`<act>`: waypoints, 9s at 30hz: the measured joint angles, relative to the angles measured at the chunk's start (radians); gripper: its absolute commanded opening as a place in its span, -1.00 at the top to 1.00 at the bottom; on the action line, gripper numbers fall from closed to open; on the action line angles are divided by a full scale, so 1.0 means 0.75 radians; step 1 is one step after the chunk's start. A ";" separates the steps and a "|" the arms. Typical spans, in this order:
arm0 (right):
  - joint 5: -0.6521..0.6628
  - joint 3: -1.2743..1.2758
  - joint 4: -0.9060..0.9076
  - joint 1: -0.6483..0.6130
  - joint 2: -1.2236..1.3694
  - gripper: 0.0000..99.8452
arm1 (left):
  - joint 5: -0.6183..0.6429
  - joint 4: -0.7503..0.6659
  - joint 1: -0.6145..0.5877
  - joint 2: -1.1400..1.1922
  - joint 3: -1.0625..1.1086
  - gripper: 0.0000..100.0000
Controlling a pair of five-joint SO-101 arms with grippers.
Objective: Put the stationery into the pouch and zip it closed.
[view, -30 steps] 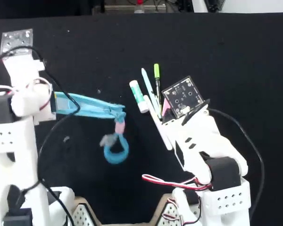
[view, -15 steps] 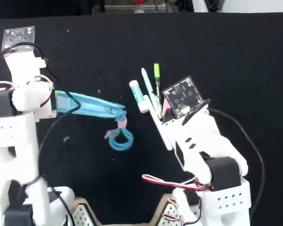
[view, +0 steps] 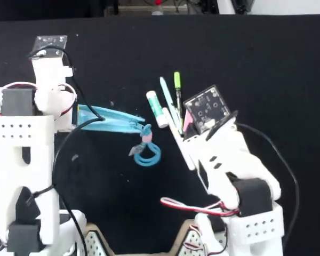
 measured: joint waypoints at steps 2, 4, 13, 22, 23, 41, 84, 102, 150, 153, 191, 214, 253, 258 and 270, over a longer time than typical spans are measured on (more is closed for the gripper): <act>0.000 0.000 0.000 -0.002 0.000 0.70 | 0.000 0.006 0.000 0.002 -0.023 0.94; 0.000 0.010 0.000 0.000 0.000 0.70 | 0.000 0.006 0.000 0.000 -0.027 0.94; 0.000 0.010 0.000 -0.002 0.000 0.70 | 0.000 0.008 0.012 -0.284 0.106 0.94; 0.000 0.010 0.000 -0.002 0.000 0.70 | 0.033 0.008 -0.037 -0.311 0.184 0.94; 0.000 0.008 0.000 0.004 0.000 0.70 | 0.035 0.008 -0.055 -0.291 0.184 0.94; -0.268 -0.235 -0.049 0.221 0.822 0.79 | 0.037 -0.090 -0.143 -0.215 0.094 0.94; -0.462 -0.413 -0.559 0.223 1.647 0.66 | 0.162 -0.538 -0.160 -0.618 0.818 0.94; -0.593 -0.644 -0.559 0.123 1.976 0.67 | 0.166 -0.548 -0.158 -0.614 0.845 0.94; 0.356 -1.168 0.307 0.245 2.314 0.88 | 0.166 -0.559 -0.158 -0.616 0.857 0.94; 0.354 -1.168 0.307 0.248 2.314 0.97 | 0.166 -0.559 -0.158 -0.616 0.857 0.94; -0.213 -0.025 -0.559 -0.804 -0.059 0.98 | 0.166 -0.559 -0.158 -0.616 0.859 0.94; -0.215 0.829 -1.778 -0.839 -0.129 0.98 | 0.166 -0.559 -0.158 -0.616 0.859 0.94; -0.213 -0.186 -0.452 -0.671 0.245 0.72 | 0.166 -0.561 -0.155 -0.616 0.874 0.94; -0.282 -0.164 -0.440 -0.356 0.245 0.72 | 0.166 -0.561 -0.155 -0.616 0.874 0.94; -0.526 0.143 -0.440 -0.029 0.256 0.72 | 0.166 -0.561 -0.155 -0.616 0.874 0.94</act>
